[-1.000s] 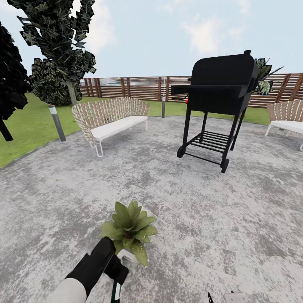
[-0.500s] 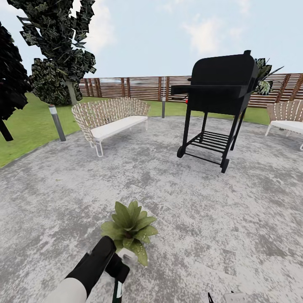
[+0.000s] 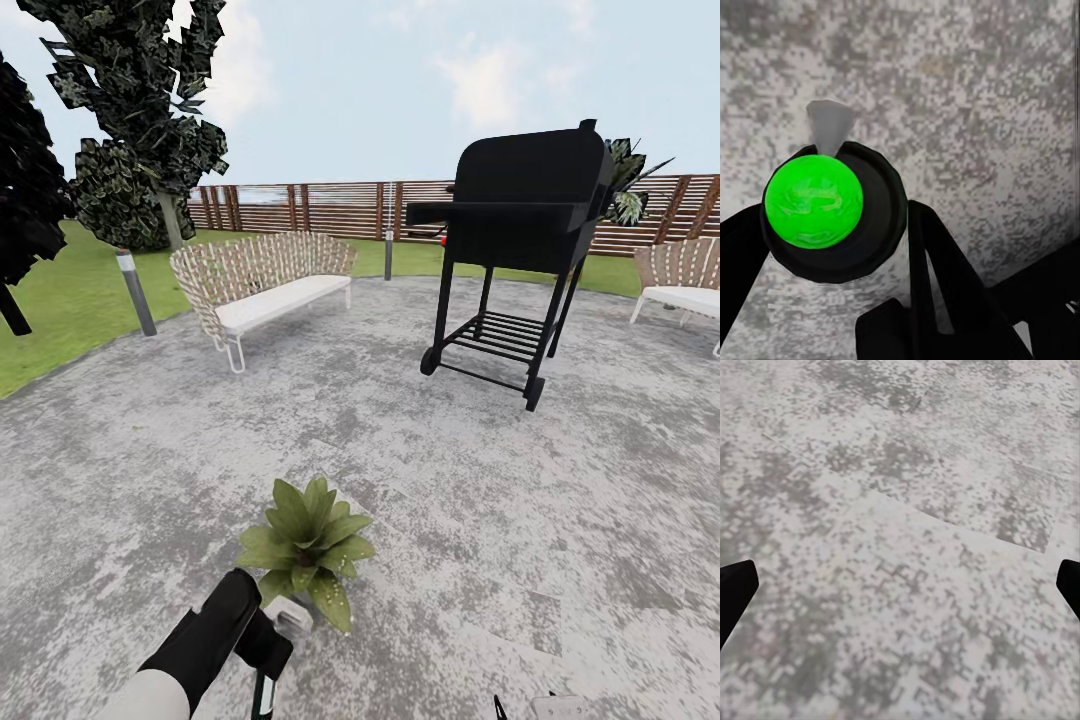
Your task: Pick up the pesticide atomizer in the garden and spray insectifuge to fully cover both potted plants in the garden.
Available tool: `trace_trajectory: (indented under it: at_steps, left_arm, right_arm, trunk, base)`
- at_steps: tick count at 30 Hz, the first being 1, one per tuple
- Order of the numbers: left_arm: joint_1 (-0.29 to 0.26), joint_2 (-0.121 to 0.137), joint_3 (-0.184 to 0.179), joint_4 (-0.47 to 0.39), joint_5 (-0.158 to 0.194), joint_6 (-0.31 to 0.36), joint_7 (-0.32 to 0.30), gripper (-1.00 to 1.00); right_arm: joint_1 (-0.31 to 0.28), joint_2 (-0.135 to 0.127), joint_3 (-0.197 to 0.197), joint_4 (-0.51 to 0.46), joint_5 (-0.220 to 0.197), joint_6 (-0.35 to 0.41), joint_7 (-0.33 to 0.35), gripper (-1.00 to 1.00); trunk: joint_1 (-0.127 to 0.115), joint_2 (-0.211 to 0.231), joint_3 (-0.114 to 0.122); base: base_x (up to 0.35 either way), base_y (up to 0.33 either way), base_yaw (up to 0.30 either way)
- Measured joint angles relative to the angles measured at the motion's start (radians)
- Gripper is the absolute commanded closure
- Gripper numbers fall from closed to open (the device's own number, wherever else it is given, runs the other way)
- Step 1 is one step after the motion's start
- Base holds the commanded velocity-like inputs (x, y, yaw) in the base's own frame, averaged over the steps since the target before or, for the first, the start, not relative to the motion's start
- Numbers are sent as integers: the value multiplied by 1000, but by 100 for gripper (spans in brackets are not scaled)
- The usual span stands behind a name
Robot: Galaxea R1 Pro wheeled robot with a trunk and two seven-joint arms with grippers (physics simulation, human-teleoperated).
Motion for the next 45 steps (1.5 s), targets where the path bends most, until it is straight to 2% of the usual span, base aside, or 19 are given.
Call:
trace_trajectory:
  at_steps: [3,6,10,18,22,25,28,39,45]
  left_arm:
    - [0,-3,-5,3,-5,-15,2,100]
    - [3,5,-8,12,-13,-25,31,100]
    - [15,6,-8,24,-3,-92,72,100]
    - [18,5,-2,51,1,-130,79,100]
    - [19,5,0,52,1,-163,79,100]
    - [19,4,1,52,2,-171,79,100]
    - [19,1,1,51,2,-173,79,100]
    - [18,3,0,45,1,-175,79,100]
    - [18,-1,47,39,2,-177,79,100]
  right_arm:
    - [0,0,0,0,0,0,0,-100]
    - [0,0,0,0,0,0,0,-100]
    - [0,0,0,0,1,0,0,-100]
    - [0,0,0,-1,-3,0,-1,-100]
    - [0,0,-2,-2,-4,0,-1,-100]
    - [0,0,-2,-2,-5,0,-1,-100]
    - [0,0,-2,-2,-5,0,-1,-100]
    - [0,0,-2,-2,-4,0,-1,-100]
    - [0,0,-2,-2,-3,0,-1,-100]
  trunk:
    - [0,0,0]
    - [0,0,0]
    - [0,0,0]
    - [0,0,0]
    - [2,-1,-16]
    - [3,-2,-31]
    - [3,-2,-35]
    - [3,-2,-39]
    - [3,-2,-39]
  base:
    - [0,0,0]
    - [0,0,0]
    - [0,0,0]
    - [0,0,0]
    - [0,0,0]
    - [0,0,0]
    - [0,0,0]
    - [-6,19,0]
    - [-22,113,0]
